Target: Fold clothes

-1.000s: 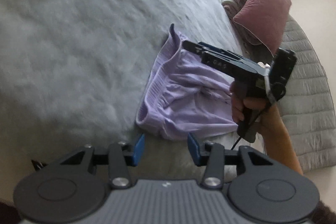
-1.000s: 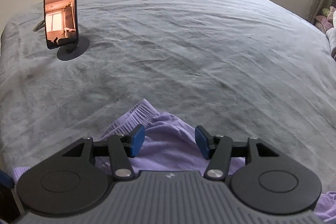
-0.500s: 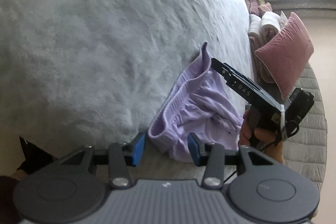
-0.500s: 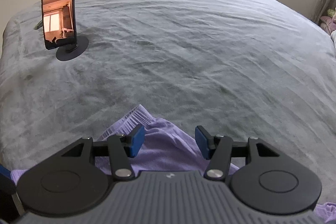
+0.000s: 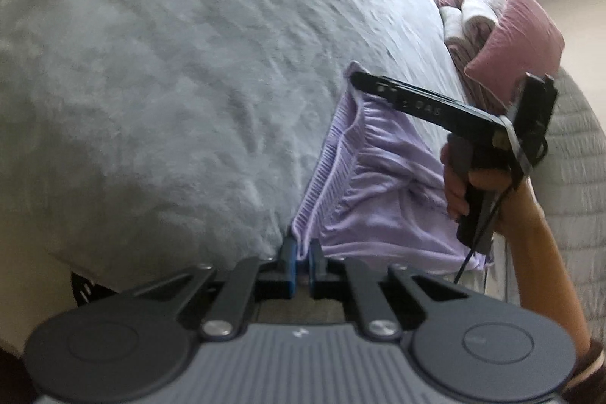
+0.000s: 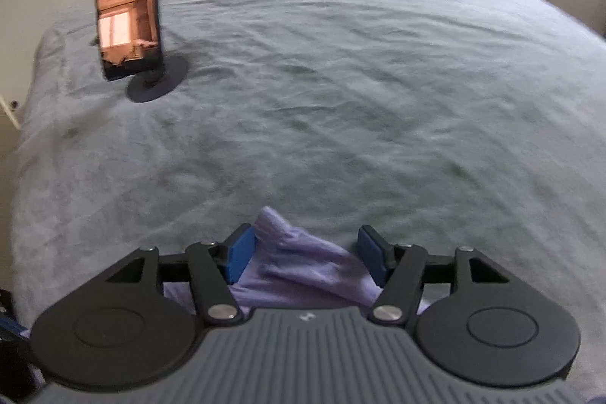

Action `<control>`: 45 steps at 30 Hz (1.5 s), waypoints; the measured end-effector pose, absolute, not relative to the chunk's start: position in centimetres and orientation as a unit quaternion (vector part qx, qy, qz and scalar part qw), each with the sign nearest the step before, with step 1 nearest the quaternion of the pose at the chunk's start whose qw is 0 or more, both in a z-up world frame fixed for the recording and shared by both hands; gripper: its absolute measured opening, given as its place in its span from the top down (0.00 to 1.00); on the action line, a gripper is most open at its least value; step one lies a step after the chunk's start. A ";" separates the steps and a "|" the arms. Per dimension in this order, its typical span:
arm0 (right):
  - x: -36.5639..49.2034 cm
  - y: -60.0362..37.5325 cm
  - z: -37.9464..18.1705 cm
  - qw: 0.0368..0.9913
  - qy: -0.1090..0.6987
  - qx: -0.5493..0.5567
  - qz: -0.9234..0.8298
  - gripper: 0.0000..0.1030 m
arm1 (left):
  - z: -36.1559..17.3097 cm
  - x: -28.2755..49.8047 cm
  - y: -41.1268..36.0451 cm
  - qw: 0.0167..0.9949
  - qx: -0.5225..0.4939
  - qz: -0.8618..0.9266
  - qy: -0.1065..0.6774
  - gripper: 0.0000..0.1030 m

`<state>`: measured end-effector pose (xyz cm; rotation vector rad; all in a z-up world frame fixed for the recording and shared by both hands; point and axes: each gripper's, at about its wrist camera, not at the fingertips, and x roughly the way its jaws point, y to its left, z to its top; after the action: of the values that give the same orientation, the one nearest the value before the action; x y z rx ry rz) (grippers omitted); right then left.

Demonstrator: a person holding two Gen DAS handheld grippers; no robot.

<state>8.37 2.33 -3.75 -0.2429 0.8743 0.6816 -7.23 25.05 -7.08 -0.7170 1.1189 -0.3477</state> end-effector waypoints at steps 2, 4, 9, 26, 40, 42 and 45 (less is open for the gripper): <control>7.9 2.7 -3.8 0.834 0.416 -0.117 0.342 0.58 | -6.7 -7.1 24.9 0.781 -0.316 -0.163 0.514 0.95; 7.4 3.0 -3.6 0.828 0.416 -0.115 0.358 0.87 | -6.5 -7.3 25.0 0.787 -0.304 -0.165 0.511 0.95; 6.5 3.3 -2.5 0.858 0.377 -0.133 0.323 0.92 | -5.1 -7.1 24.9 0.828 -0.261 -0.149 0.474 0.95; 13.4 7.4 -0.9 0.926 0.282 -0.152 0.201 0.92 | -4.0 2.3 23.6 0.906 -0.161 -0.002 0.392 0.95; 18.8 13.5 -2.8 0.923 0.281 -0.134 0.226 0.92 | -4.5 4.6 24.0 0.921 -0.076 0.075 0.374 0.95; 19.3 13.9 -3.6 0.921 0.289 -0.133 0.225 0.92 | -4.6 4.7 24.5 0.919 -0.084 0.071 0.379 0.94; 19.5 14.1 -4.7 0.916 0.305 -0.136 0.223 0.91 | -4.6 4.9 25.0 0.916 -0.098 0.065 0.383 0.93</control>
<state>19.51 14.08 -4.74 -0.2806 0.6286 0.4598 4.90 24.95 -4.64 -0.2022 0.7877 0.1334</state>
